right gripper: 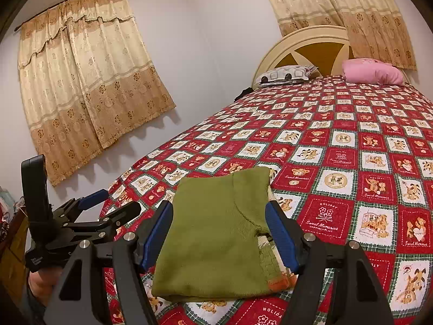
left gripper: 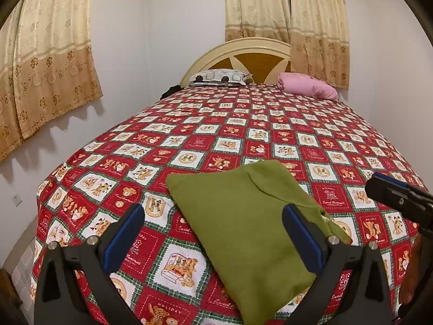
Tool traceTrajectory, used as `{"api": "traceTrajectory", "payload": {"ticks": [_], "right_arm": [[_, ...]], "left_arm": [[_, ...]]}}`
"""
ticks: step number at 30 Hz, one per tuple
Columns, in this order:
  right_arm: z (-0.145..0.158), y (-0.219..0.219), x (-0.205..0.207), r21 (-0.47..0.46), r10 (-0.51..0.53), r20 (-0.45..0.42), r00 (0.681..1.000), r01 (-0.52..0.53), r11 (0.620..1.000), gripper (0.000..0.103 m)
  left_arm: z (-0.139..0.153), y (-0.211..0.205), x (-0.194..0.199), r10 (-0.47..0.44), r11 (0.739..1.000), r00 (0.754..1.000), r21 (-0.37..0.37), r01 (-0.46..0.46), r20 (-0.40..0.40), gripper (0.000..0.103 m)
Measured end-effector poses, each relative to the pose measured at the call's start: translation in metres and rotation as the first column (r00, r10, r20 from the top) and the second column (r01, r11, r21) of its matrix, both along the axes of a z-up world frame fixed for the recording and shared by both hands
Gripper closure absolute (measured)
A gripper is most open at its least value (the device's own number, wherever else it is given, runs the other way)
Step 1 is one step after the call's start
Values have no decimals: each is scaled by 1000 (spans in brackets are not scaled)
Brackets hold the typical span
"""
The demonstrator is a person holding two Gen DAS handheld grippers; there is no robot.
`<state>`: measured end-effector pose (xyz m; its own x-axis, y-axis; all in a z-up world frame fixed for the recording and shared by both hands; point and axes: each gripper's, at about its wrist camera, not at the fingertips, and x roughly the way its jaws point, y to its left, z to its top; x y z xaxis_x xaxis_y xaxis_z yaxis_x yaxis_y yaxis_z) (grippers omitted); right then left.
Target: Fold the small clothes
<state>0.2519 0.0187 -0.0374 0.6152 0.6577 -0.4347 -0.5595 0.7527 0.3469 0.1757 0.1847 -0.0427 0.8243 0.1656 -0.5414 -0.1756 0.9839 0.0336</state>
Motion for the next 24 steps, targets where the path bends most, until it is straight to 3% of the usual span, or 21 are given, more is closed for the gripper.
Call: {"api": "traceTrajectory", "payload": {"ticks": [16,24], "right_arm": [[2,-1,-5,8,-7,13,1000,7,1000,31],[8,-2,-7,20,-19,32,999,18,1000,31]], "left_arm": [[0,0,2,-19,999,1000,-30,18,-18,0],[9,2,-3,8,1000,1000,-27,-7,17,0]]}}
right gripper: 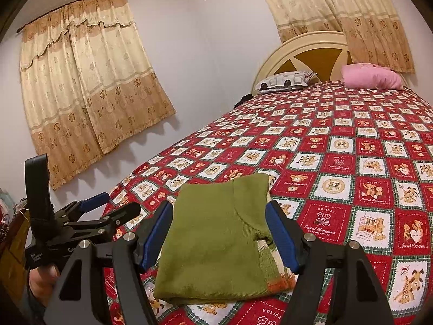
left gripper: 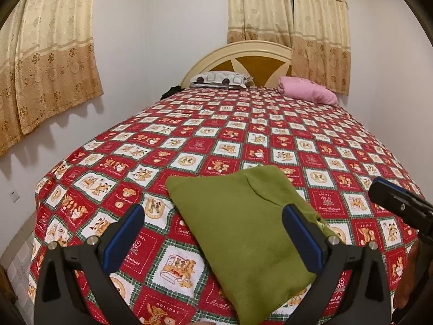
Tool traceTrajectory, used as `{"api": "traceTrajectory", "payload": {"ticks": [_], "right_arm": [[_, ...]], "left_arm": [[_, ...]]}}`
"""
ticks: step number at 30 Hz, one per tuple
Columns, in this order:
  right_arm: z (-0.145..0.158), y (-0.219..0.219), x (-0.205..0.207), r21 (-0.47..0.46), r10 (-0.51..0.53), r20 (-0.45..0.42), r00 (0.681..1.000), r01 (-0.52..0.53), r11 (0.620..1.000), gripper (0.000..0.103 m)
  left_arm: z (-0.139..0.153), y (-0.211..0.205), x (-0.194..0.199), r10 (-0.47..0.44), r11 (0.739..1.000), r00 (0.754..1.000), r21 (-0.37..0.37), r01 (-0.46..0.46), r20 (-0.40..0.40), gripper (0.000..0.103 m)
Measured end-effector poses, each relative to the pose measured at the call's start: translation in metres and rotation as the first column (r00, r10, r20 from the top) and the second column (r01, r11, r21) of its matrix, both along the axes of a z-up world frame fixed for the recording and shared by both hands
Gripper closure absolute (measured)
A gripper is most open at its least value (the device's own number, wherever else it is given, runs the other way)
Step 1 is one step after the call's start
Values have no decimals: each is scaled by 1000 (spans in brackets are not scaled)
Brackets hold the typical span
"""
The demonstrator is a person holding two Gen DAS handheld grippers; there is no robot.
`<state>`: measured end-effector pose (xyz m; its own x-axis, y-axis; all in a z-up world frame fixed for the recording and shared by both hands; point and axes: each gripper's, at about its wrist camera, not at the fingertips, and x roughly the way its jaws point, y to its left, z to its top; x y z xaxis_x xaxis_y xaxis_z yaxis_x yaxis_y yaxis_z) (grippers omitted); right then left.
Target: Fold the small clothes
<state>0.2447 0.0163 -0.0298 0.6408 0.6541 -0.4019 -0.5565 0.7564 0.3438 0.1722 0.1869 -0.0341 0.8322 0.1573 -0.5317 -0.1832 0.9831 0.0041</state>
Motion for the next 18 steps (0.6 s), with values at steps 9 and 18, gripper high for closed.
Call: {"api": "traceTrajectory", "payload": {"ticks": [9,18], "right_arm": [[10,3,-7,3,15,26,1000,-15,1000,31],[9,10,-11,-8,29,23,999,-29,1000,31]], "left_arm": [[1,12,2,38,999,999,-7,-38,0,0],[-1,17,0,71,997,997,26,-71,11,0]]}}
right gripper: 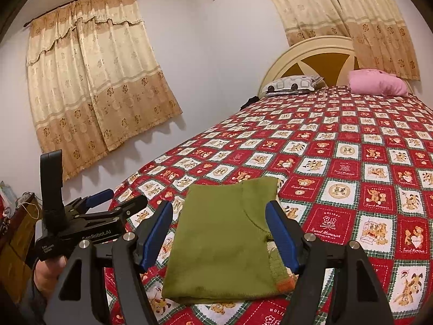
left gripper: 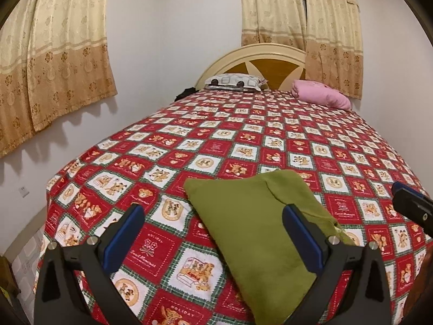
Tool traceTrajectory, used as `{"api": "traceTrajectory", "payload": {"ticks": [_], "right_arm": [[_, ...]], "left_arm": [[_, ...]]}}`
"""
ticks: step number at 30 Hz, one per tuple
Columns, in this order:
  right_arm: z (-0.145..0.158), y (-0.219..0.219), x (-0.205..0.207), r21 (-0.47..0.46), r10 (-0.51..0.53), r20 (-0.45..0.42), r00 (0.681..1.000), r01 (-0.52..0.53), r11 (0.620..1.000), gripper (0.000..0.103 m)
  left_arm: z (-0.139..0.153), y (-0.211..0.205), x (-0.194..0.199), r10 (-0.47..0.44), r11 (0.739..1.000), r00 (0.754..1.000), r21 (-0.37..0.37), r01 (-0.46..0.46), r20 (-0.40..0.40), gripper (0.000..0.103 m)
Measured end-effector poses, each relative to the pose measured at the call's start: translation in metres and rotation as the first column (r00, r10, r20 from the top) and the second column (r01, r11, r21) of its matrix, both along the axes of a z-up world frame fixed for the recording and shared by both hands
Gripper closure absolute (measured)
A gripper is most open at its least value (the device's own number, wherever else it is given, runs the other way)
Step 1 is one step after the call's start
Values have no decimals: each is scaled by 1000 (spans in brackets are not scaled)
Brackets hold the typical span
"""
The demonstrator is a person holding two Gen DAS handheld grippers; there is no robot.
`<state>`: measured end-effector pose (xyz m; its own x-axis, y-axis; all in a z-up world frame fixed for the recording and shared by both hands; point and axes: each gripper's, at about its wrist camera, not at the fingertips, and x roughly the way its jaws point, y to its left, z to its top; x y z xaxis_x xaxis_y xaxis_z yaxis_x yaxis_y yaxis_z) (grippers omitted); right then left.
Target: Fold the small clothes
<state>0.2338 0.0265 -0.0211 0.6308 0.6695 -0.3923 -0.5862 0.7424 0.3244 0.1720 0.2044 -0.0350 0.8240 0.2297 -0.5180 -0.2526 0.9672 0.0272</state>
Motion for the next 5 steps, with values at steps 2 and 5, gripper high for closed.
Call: {"api": "traceTrajectory", "payload": {"ticks": [2,5], "right_arm": [[0,1,-1,-3,2,0,1000,-2,1000,31],[-2,1,-1,-10,1,-4,1000,-1,1000,31]], "left_arm": [[0,-1,1,4,1000,1000,13,-4,3,0],[0,1,1,-2,1000,1000,7,2,4,0]]}}
